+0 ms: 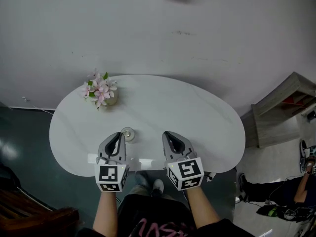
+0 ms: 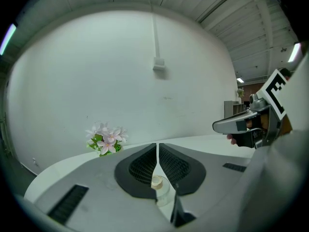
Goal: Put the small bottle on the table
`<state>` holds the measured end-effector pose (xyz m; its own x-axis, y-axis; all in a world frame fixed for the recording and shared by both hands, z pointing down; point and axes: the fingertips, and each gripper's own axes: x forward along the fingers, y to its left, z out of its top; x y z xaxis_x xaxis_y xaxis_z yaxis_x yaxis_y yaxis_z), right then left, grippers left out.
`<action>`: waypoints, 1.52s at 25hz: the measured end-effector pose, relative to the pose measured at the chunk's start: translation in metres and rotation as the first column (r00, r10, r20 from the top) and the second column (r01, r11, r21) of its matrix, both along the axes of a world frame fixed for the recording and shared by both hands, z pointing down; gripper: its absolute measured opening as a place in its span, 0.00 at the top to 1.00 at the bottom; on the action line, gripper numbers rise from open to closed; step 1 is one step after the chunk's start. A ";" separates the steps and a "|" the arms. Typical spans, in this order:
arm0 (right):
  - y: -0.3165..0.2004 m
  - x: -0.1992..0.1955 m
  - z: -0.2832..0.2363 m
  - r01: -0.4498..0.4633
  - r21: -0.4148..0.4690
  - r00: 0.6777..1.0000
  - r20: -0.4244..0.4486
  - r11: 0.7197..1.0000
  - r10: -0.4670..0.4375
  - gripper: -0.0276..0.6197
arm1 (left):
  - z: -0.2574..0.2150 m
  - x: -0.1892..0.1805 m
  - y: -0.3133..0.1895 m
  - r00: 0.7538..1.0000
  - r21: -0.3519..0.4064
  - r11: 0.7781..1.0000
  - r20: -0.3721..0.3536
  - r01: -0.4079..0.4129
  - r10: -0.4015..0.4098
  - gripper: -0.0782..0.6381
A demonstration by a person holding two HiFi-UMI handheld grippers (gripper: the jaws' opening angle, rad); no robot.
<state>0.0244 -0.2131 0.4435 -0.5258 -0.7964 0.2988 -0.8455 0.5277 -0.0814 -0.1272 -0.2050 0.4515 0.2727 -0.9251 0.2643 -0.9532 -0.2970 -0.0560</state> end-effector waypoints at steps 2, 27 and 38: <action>0.002 -0.001 -0.005 0.006 0.013 1.000 0.001 1.000 -0.006 0.85 | -0.006 -0.002 0.002 1.000 0.013 1.000 0.000 0.009 -0.009 0.86; 0.012 0.006 -0.058 0.031 0.169 0.999 0.006 0.985 -0.032 0.85 | -0.060 0.003 0.018 0.999 0.123 0.992 -0.028 0.034 -0.031 0.87; 0.020 0.013 -0.065 0.018 0.192 1.000 0.016 0.981 -0.022 0.85 | -0.073 0.010 0.027 0.999 0.160 0.987 -0.024 0.026 -0.023 0.87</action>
